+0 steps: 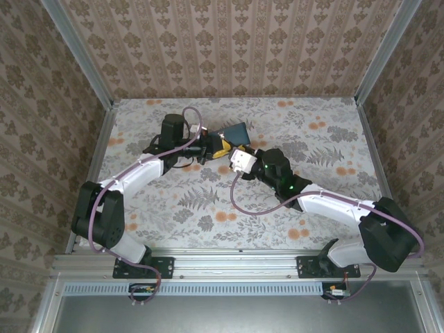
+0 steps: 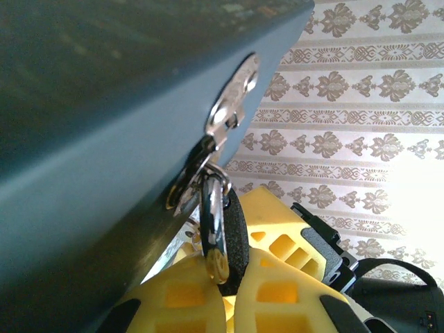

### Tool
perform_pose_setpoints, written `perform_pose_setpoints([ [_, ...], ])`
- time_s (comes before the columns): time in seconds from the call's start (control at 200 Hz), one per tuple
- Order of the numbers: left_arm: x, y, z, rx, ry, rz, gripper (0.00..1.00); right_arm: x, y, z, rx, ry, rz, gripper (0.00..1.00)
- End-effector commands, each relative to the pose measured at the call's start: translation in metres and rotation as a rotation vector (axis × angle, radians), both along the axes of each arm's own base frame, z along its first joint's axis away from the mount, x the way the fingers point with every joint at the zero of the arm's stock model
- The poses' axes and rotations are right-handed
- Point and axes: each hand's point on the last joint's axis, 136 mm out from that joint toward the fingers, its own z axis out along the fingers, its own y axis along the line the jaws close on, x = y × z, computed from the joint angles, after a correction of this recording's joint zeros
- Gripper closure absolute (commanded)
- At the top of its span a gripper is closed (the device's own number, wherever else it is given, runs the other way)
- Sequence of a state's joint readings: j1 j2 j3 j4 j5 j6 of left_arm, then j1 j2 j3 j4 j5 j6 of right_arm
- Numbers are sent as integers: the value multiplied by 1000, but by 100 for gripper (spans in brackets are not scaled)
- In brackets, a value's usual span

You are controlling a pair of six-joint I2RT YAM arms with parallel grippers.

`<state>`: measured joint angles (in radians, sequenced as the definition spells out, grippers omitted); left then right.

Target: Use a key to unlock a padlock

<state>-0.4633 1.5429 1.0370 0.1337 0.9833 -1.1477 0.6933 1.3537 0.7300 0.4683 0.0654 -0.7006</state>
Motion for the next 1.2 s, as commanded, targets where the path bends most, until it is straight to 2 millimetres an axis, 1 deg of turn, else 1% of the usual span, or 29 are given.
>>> perform_pose_setpoints([
  [0.0, -7, -6, 49, -80, -164, -51, 100, 9, 2, 19, 31, -42, -17, 73],
  [0.125, -8, -9, 50, -82, -164, -58, 100, 9, 3, 21, 42, -39, -10, 75],
  [0.275, -8, -9, 48, -82, -159, -56, 100, 10, 4, 20, 36, -30, -10, 81],
  [0.405, -7, -10, 46, -81, -153, -54, 100, 10, 2, 26, 65, -21, -16, 85],
  [0.52, -7, -10, 46, -84, -153, -48, 100, 9, 3, 27, 89, 2, -16, 94],
  [0.585, -7, -11, 46, -84, -153, -47, 100, 7, 5, 30, 130, 28, -10, 95],
  [0.79, -9, -16, 44, -106, -161, -51, 100, 4, 7, 37, 328, 169, -37, 99],
  [0.945, -11, -17, 41, -101, -163, -56, 100, 8, 1, 48, 587, 319, -72, 100],
  [1.195, -13, -19, 38, -101, -190, -56, 100, 9, 4, 62, 934, 530, -55, 100],
])
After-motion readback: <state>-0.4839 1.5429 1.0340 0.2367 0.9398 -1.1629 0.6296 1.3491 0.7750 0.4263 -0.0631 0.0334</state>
